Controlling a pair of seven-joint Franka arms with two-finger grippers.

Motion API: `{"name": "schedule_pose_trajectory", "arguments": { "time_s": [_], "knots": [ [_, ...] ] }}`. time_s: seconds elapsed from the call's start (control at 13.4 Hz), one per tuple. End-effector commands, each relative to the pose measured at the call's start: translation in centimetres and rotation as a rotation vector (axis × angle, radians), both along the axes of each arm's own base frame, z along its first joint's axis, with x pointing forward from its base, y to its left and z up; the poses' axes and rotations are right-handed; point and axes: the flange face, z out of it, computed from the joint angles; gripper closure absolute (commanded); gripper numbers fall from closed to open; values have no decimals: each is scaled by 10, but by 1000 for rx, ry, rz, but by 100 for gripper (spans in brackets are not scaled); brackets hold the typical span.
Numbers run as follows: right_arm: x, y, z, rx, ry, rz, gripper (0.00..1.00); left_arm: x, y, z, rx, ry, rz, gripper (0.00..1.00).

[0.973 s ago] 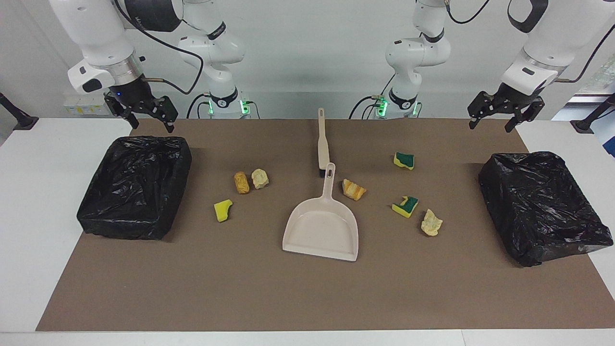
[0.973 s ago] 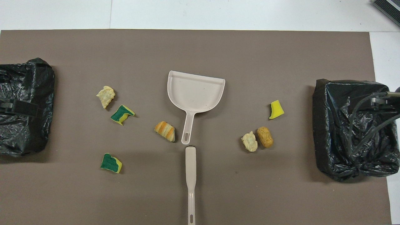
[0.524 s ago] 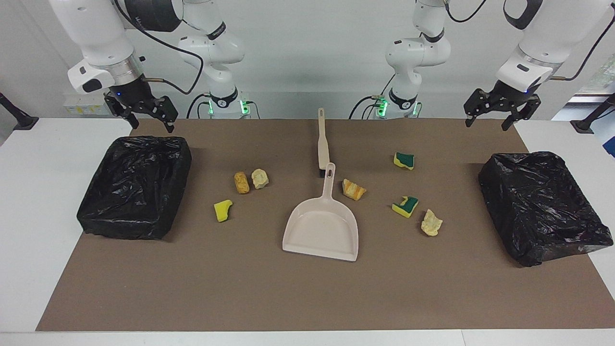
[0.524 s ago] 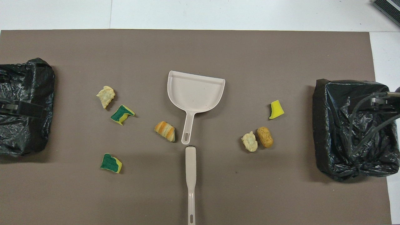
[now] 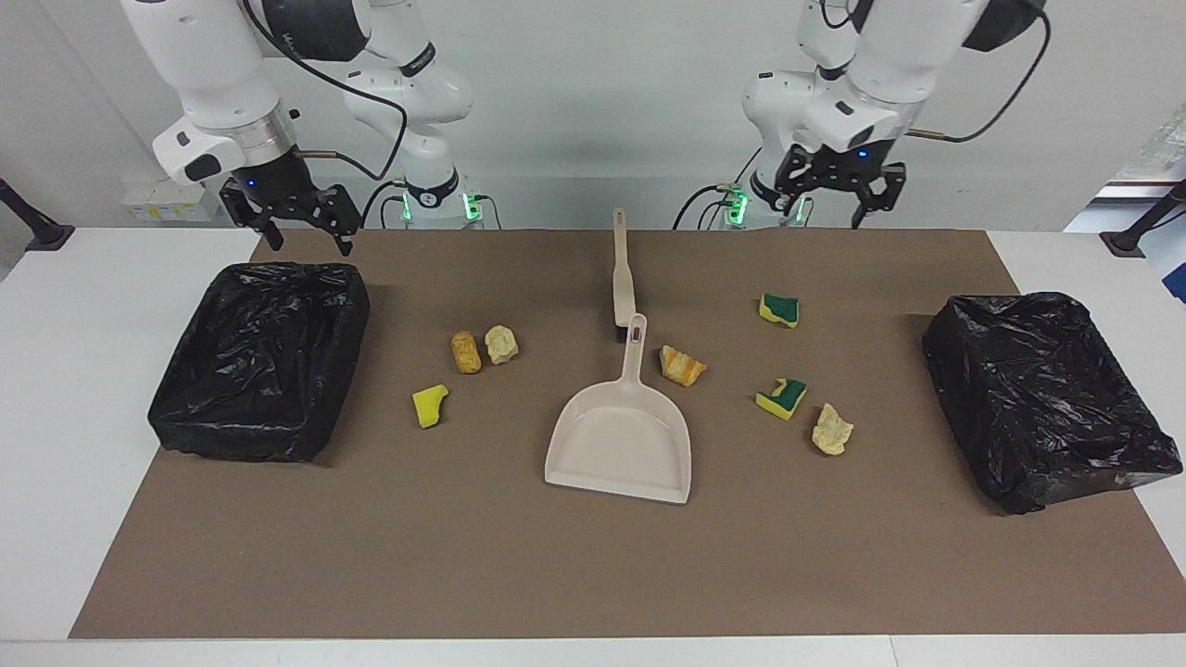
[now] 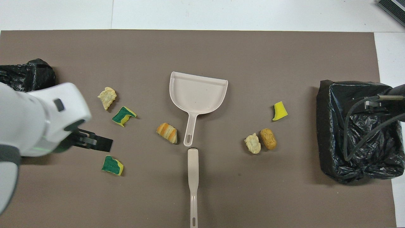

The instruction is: Sweep and dump trash in bin

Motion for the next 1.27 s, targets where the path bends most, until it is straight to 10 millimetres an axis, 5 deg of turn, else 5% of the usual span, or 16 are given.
{"name": "schedule_pose_trajectory", "arguments": {
  "time_s": [0.0,0.6,1.2],
  "knots": [
    [-1,2,-4,20,-5,30,0,-64,-36,-21,3,-4,-25,0],
    [-5,7,-8,31,11,33,0,-153,-136,-113,31,22,-53,0],
    [-4,7,-10,31,7,33,0,-212,-198,-204,38,6,31,0]
  ]
}}
